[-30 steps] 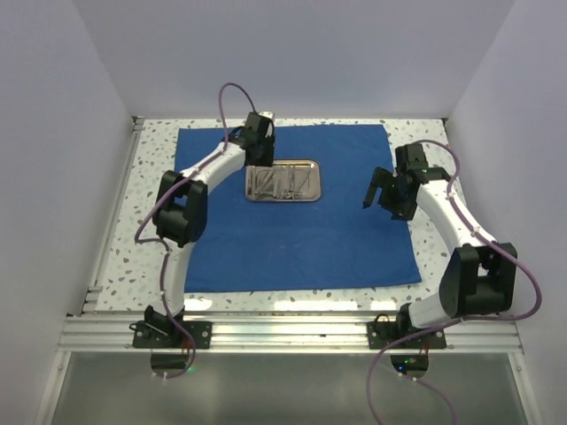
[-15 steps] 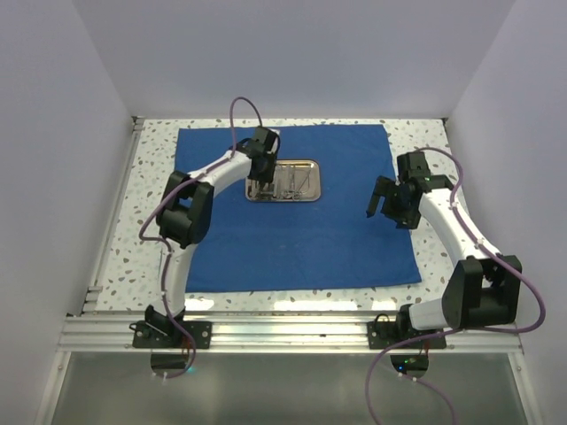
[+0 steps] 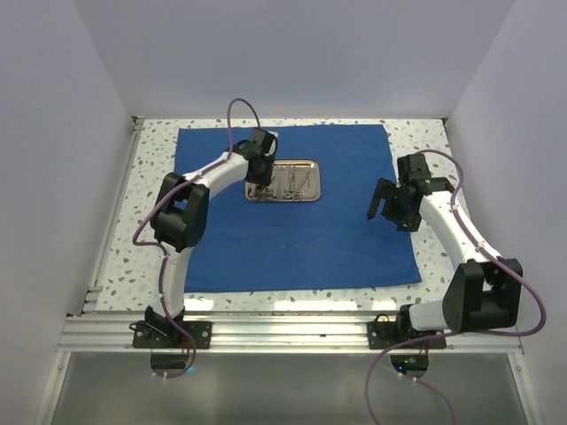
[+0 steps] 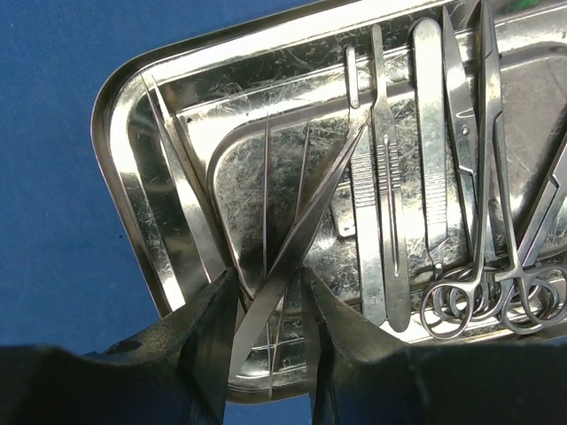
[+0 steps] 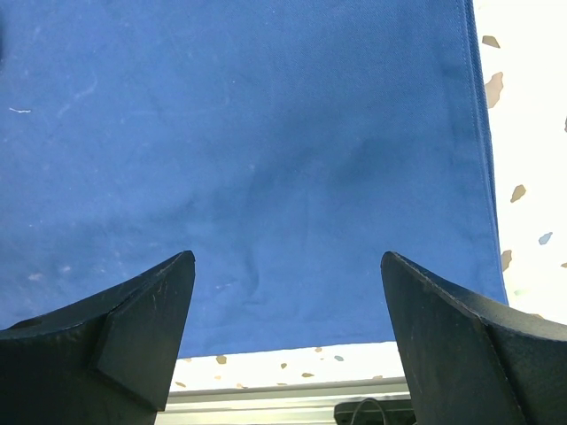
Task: Open and lay out the surgical kit
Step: Adjust the medical item in the container.
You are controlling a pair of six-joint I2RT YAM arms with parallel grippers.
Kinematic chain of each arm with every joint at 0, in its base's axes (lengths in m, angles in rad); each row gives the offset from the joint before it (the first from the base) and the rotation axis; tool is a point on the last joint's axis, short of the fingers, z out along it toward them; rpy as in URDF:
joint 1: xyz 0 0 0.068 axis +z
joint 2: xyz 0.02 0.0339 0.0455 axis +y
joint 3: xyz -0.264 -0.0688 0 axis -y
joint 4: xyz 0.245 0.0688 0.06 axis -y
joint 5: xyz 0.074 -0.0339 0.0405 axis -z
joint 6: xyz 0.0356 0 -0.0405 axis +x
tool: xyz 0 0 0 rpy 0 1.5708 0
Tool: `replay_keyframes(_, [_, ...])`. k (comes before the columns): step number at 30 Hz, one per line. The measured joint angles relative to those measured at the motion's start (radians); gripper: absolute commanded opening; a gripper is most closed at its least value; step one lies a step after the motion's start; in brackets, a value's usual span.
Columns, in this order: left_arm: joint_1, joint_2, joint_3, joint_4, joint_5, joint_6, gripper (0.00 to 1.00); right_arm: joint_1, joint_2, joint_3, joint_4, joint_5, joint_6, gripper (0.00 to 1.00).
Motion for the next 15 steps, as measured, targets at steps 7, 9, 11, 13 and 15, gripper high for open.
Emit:
replay_keyframes(7, [0.000, 0.001, -0.007, -0.001, 0.000, 0.000, 0.33, 0.000, 0.000, 0.000, -0.001, 0.008, 0.000, 0.90])
replay_keyframes(9, [0.000, 0.005, -0.006, -0.002, 0.001, 0.000, 0.28, 0.000, 0.000, 0.000, -0.003, 0.017, 0.000, 0.90])
replay_keyframes(11, [0.000, 0.013, -0.002, -0.003, 0.004, -0.001, 0.19, 0.000, 0.000, 0.000, -0.007, 0.019, 0.000, 0.90])
replay_keyframes(13, [0.000, 0.025, 0.009, -0.008, 0.008, 0.000, 0.11, 0.000, 0.000, 0.000, -0.011, 0.019, 0.000, 0.90])
replay_keyframes(15, [0.000, 0.032, 0.026, -0.011, 0.013, 0.001, 0.07, 0.000, 0.000, 0.000, -0.014, 0.020, 0.000, 0.90])
